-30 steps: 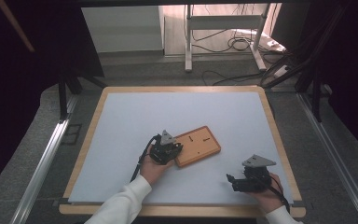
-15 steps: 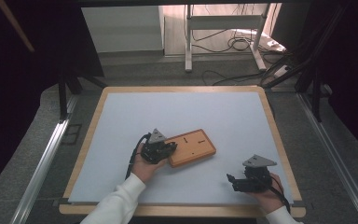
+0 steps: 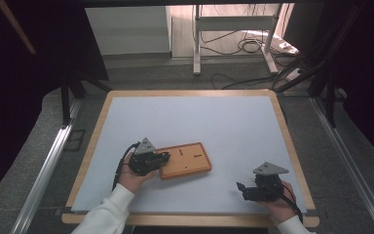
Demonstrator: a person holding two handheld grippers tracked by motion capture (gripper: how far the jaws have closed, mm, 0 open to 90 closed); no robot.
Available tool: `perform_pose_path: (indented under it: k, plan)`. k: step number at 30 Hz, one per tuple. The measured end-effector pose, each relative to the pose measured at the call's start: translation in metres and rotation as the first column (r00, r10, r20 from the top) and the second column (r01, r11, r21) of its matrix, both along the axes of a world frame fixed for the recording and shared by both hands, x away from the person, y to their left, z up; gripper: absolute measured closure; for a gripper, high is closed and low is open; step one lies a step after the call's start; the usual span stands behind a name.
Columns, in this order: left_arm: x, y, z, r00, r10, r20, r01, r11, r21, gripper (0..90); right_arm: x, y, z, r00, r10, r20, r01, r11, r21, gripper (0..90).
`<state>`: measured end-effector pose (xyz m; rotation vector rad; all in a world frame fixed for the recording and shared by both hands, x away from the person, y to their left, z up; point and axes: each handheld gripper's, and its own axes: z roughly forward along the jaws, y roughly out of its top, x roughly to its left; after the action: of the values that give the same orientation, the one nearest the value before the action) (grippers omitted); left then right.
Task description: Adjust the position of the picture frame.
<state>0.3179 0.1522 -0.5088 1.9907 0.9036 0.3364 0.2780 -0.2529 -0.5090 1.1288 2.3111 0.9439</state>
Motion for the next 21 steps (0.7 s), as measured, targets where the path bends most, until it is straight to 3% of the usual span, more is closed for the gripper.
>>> perform_pose_path:
  k: [6, 21]
  plan:
    - [0.001, 0.007, -0.008, 0.9998, -0.004, -0.019, 0.004, 0.9998, 0.019, 84.4, 0.0, 0.002, -0.001, 1.0, 0.004, -0.005, -0.004, 1.0, -0.004, 13.1]
    - [0.008, 0.012, -0.019, 0.9984, 0.045, -0.035, -0.043, 0.9973, 0.06, 82.9, -0.001, 0.006, -0.002, 0.9999, 0.015, -0.003, -0.015, 0.9999, -0.007, 13.2]
